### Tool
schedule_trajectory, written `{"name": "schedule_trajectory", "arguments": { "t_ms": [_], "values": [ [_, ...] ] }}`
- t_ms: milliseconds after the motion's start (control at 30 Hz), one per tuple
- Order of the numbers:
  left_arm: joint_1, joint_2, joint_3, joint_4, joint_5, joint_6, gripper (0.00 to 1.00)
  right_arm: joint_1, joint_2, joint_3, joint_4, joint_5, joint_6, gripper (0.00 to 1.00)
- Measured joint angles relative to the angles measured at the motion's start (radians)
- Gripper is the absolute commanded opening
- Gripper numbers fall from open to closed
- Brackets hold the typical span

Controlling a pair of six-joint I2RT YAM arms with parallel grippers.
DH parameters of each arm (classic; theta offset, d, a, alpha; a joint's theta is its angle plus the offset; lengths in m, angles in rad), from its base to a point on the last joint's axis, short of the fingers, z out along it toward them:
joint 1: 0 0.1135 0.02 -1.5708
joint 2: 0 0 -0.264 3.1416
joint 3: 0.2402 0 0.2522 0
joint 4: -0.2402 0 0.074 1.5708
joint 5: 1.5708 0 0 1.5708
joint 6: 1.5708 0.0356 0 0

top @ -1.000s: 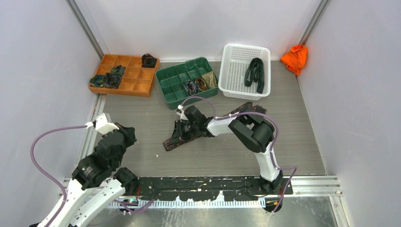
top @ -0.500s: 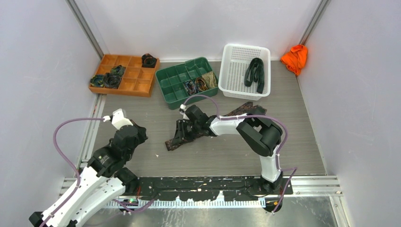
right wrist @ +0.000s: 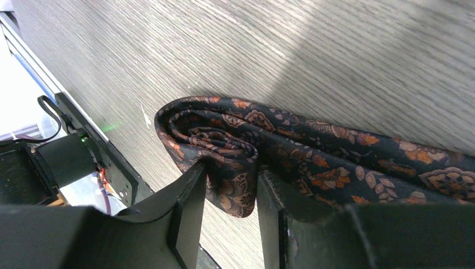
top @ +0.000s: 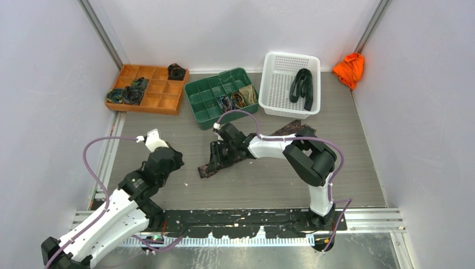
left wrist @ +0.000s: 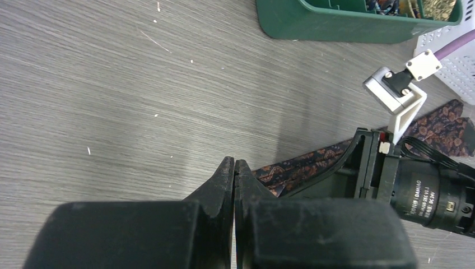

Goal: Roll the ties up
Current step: Roll the tie at the center of the board.

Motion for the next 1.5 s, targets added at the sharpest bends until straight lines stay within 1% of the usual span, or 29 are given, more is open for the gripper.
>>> {"name": "schedule_trajectory", "arguments": {
  "t_ms": [233, 433, 600, 700, 733, 767, 833, 1033, 1067, 1100, 1167, 1367, 1500],
  "values": [
    [0.0, 0.058, -0.042, 0.097, -0.005, 0.0, 0.0, 0.0, 0.0, 0.0, 0.027, -0.031, 0.017, 0.44],
    [0.0, 0.098, -0.05, 0.128, -0.019, 0.002, 0.0, 0.0, 0.036, 0.019, 0.107, -0.1, 0.079, 0.43],
    [0.0, 0.102, -0.05, 0.143, -0.034, 0.004, 0.0, 0.0, 0.08, 0.019, 0.158, -0.126, 0.119, 0.43],
    [0.0, 0.105, -0.053, 0.158, -0.039, 0.004, 0.0, 0.0, 0.086, 0.019, 0.161, -0.122, 0.126, 0.45],
    [0.0, 0.111, -0.055, 0.165, -0.039, 0.004, 0.0, 0.0, 0.086, 0.019, 0.161, -0.117, 0.124, 0.49],
    [0.0, 0.118, -0.056, 0.171, -0.039, 0.004, 0.0, 0.0, 0.086, 0.019, 0.161, -0.115, 0.122, 0.51],
    [0.0, 0.137, -0.058, 0.18, -0.038, 0.004, 0.0, 0.0, 0.081, 0.019, 0.16, -0.112, 0.117, 0.52],
    [0.0, 0.166, -0.068, 0.198, -0.034, 0.009, 0.0, 0.001, 0.046, 0.021, 0.097, -0.075, 0.079, 0.53],
    [0.0, 0.166, -0.069, 0.201, -0.034, 0.009, 0.0, 0.0, 0.037, 0.021, 0.081, -0.067, 0.074, 0.55],
    [0.0, 0.167, -0.069, 0.203, -0.034, 0.01, 0.0, -0.001, 0.028, 0.021, 0.07, -0.062, 0.07, 0.6],
    [0.0, 0.171, -0.069, 0.209, -0.034, 0.012, 0.0, -0.003, 0.006, 0.021, 0.043, -0.051, 0.058, 0.62],
    [0.0, 0.223, -0.069, 0.242, -0.027, 0.03, 0.0, -0.006, -0.057, 0.027, -0.029, -0.008, 0.006, 0.61],
    [0.0, 0.262, -0.069, 0.261, -0.02, 0.032, 0.0, -0.006, -0.057, 0.057, -0.094, 0.021, -0.036, 0.59]
  ]
}}
